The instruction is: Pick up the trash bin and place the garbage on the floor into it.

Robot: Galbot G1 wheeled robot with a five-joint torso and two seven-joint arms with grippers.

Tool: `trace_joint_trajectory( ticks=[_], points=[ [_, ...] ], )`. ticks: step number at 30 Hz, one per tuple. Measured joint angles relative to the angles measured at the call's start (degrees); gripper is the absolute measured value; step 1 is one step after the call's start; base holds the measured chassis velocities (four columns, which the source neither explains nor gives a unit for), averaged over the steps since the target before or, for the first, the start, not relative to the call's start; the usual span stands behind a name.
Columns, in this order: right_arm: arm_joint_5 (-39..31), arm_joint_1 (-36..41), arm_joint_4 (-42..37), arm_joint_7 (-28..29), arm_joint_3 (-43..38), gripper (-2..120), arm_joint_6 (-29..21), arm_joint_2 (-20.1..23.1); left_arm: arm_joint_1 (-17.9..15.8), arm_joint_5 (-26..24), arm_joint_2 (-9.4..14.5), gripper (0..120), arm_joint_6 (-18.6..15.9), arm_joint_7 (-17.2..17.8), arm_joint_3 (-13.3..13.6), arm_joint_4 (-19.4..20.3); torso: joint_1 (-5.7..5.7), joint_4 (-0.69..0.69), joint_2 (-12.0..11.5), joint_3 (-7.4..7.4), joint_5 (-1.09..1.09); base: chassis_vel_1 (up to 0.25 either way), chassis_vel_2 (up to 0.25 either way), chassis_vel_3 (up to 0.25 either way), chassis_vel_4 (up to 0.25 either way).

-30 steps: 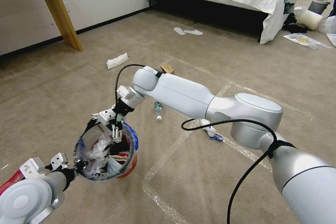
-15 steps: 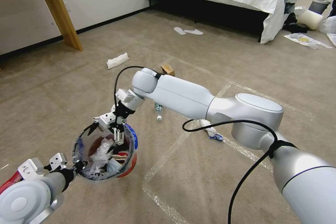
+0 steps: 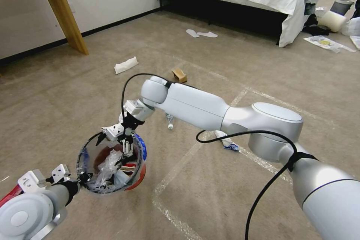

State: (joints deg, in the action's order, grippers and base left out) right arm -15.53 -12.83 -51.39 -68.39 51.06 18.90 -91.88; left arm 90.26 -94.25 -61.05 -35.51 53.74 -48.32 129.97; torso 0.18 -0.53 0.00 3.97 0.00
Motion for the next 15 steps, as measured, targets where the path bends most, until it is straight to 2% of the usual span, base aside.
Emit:
trace_joint_trajectory(
  ticks=[2,3,4,5,7,8,9,10,15],
  points=[
    [1.0,0.0,0.1,-0.5,-0.6,100,0.7,0.0,0.0,0.0,0.0,0,0.0,0.0,0.0,0.0,0.0,-0.04,0.0,0.0,-0.01,0.0,0.0,0.0,0.0],
    [-3.6,-0.2,-1.9,0.1,0.5,100,0.5,0.0,0.0,-0.1,0.0,0,0.0,0.0,-0.1,0.0,0.01,-0.04,0.0,0.01,0.0,0.0,0.0,0.0,0.0],
    [-3.6,-0.2,-1.9,0.1,0.5,100,0.5,0.0,0.0,-0.1,0.0,0,0.0,0.0,-0.1,0.0,0.01,-0.04,0.0,0.01,0.0,0.0,0.0,0.0,0.0],
    [-7.0,-0.4,-3.8,0.7,1.6,100,-1.0,0.1,0.0,-0.1,0.0,0,0.0,0.0,-0.2,0.0,0.0,-0.03,0.0,0.0,0.01,0.0,0.0,0.0,0.0],
    [-5.4,-0.6,-4.2,0.5,1.2,100,-1.5,-0.1,0.1,-0.1,-0.1,0,0.0,0.0,-0.3,0.0,-0.01,0.0,0.0,-0.01,0.0,0.0,0.0,0.0,0.0],
    [-0.4,-0.5,-2.6,0.2,-0.2,100,0.1,-0.2,0.1,-0.1,-0.1,0,0.0,0.0,-0.3,0.1,0.0,0.04,0.0,0.0,0.0,0.0,0.0,0.0,0.0],
    [-0.4,-0.5,-2.6,0.2,-0.2,100,0.1,-0.2,0.1,-0.1,-0.1,0,0.0,0.0,-0.3,0.1,0.0,0.04,0.0,0.0,0.0,0.0,0.0,0.0,0.0],
    [2.4,-0.4,-0.8,0.1,-1.0,100,1.1,-0.1,0.1,0.0,-0.2,0,0.0,0.0,-0.3,0.2,0.0,-0.02,0.0,0.0,-0.01,0.0,0.0,0.0,0.0],
    [-2.0,-0.3,-0.9,0.4,0.3,100,0.0,-0.1,0.4,-0.2,-0.1,0,0.0,0.0,-0.7,0.6,0.0,-0.05,0.0,0.0,0.0,0.0,0.0,0.0,0.0]
  ],
)
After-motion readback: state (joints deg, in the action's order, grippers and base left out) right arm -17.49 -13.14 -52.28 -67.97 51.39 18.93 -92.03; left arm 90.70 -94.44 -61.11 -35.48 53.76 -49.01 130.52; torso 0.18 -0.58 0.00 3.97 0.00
